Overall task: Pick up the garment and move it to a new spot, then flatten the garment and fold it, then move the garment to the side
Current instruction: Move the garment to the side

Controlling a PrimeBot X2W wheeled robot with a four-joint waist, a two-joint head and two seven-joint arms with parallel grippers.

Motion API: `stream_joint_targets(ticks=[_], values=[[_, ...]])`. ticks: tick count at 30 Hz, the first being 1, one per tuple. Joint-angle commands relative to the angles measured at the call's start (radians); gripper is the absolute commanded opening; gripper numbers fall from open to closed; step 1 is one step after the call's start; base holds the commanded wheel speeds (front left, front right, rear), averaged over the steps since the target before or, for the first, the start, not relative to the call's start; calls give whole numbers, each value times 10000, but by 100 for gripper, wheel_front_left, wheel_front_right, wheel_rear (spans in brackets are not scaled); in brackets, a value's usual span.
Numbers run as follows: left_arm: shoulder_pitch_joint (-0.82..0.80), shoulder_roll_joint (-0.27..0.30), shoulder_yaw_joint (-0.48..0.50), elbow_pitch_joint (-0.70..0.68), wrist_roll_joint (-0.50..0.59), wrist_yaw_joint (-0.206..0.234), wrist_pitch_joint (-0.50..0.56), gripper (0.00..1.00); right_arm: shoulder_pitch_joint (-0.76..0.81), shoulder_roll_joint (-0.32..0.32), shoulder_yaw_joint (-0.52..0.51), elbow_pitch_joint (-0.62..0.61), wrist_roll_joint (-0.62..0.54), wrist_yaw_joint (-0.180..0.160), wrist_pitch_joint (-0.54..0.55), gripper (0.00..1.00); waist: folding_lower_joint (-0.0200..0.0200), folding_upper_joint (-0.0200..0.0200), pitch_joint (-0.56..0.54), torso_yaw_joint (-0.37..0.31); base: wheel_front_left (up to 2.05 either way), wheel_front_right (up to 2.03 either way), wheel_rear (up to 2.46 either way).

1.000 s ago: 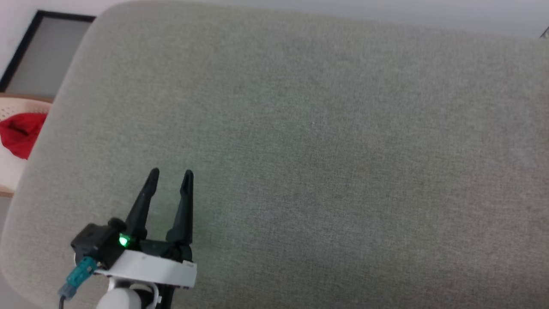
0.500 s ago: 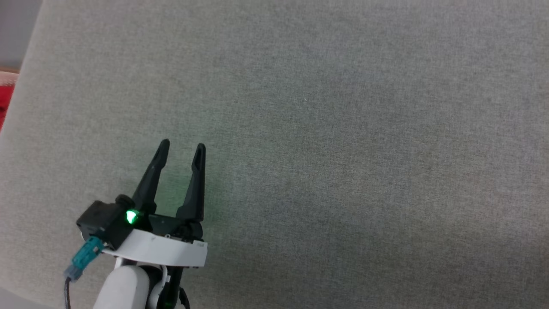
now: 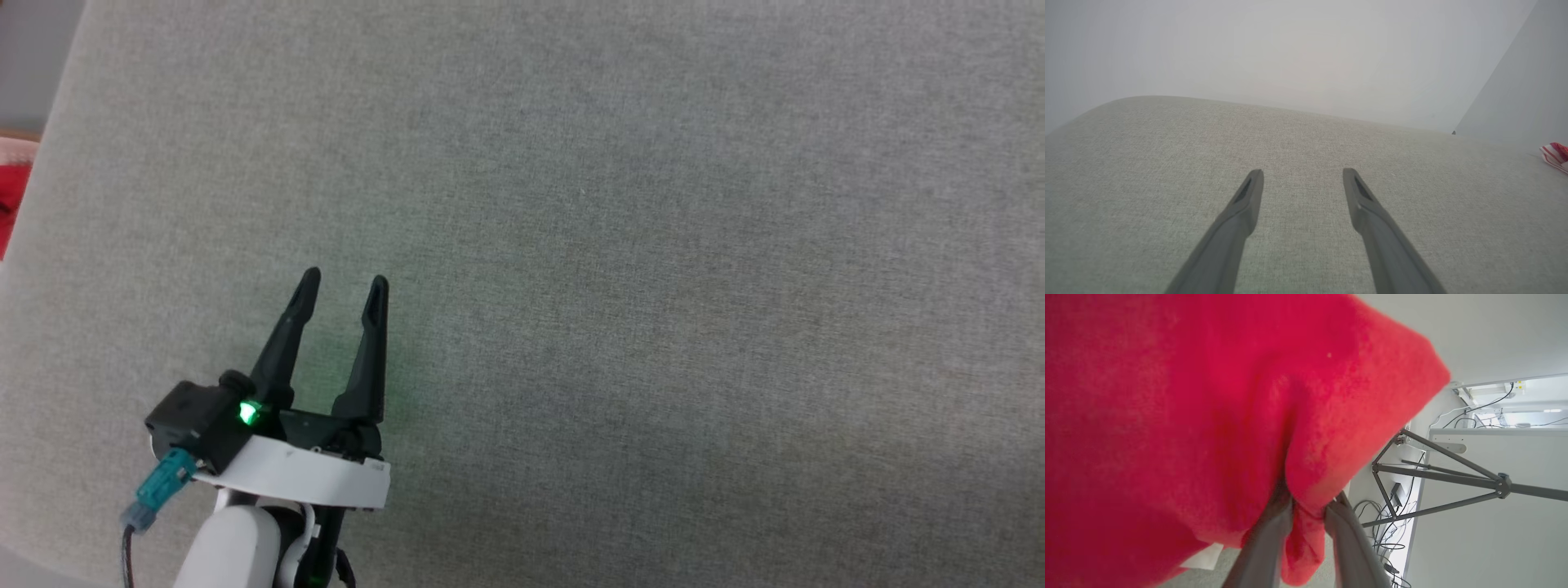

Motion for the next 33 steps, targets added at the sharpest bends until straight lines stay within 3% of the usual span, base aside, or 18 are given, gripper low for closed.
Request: stream_joint_targets(ticks=[1,10,18,28,33], values=[[40,47,21,-2,-10,-26,1,100,-202,65,-66,57,-166,-15,-62,100,0,0,-131,-67,0,0,0],[434,202,87,63,-7,-26,0,100,-126,896,-370,480,-445,-15,-750,100,0,0,-1097,-471,0,0,0],[1062,415,441,219,-132,-26,1,100,395,2232,-802,477,-374,-15,-3179,100,0,0,-2346,-1071,0,0,0],[1728,663,662,624,-92,-26,1,100,1753,4187,-1294,48,-280,-15,-7127,100,0,0,-3551,-1669,0,0,0],[1932,703,741,796,-152,-26,1,100,2820,5178,-1733,-519,-201,-15,-7951,100,0,0,-3911,-1787,0,0,0]])
